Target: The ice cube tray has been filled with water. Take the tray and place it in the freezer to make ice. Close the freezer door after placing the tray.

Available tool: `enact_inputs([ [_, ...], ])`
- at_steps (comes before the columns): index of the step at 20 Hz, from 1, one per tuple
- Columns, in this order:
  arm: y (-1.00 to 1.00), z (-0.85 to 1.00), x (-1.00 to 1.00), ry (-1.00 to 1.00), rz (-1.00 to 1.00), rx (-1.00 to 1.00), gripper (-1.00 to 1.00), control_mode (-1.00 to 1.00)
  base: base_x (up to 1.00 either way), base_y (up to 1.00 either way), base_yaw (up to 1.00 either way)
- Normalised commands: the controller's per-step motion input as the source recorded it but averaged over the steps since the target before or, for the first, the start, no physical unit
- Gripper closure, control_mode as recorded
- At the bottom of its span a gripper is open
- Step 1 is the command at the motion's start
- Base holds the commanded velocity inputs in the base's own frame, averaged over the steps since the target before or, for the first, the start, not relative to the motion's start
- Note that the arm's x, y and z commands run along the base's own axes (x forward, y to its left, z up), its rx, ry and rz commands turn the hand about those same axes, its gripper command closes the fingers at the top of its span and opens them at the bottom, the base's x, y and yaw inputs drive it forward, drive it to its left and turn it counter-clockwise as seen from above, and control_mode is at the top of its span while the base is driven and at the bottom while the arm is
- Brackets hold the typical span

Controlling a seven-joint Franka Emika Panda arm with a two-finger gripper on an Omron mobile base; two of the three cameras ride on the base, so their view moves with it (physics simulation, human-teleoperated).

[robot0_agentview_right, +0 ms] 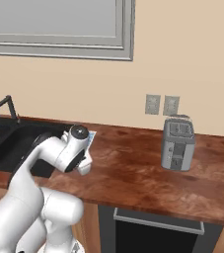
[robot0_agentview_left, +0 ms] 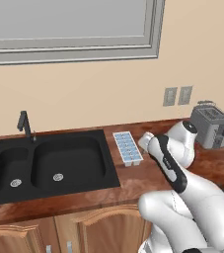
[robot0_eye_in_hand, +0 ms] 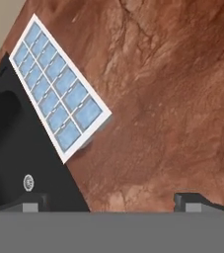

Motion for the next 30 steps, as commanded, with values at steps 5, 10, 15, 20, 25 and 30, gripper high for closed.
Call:
enact_inputs([
  [5, -0.02, -0.03, 0.25, -0.01, -0.03, 0.09, -1.0, -1.0, 0.0, 0.0, 0.0],
  [10, -0.01, -0.12, 0.3, 0.0, 0.0, 0.05, -1.0, -1.0, 0.0, 0.0, 0.0],
  [15, 0.0, -0.27, 0.39, 0.0, 0.03, 0.0, -1.0, -1.0, 0.0, 0.0, 0.0],
  [20, -0.05, -0.25, 0.4, 0.0, 0.07, 0.0, -1.0, -1.0, 0.0, 0.0, 0.0],
  [25, -0.18, -0.13, 0.31, 0.0, 0.1, 0.0, -1.0, -1.0, 0.0, 0.0, 0.0],
  [30, -0.01, -0.2, 0.41, 0.0, 0.07, 0.0, -1.0, -1.0, 0.0, 0.0, 0.0],
])
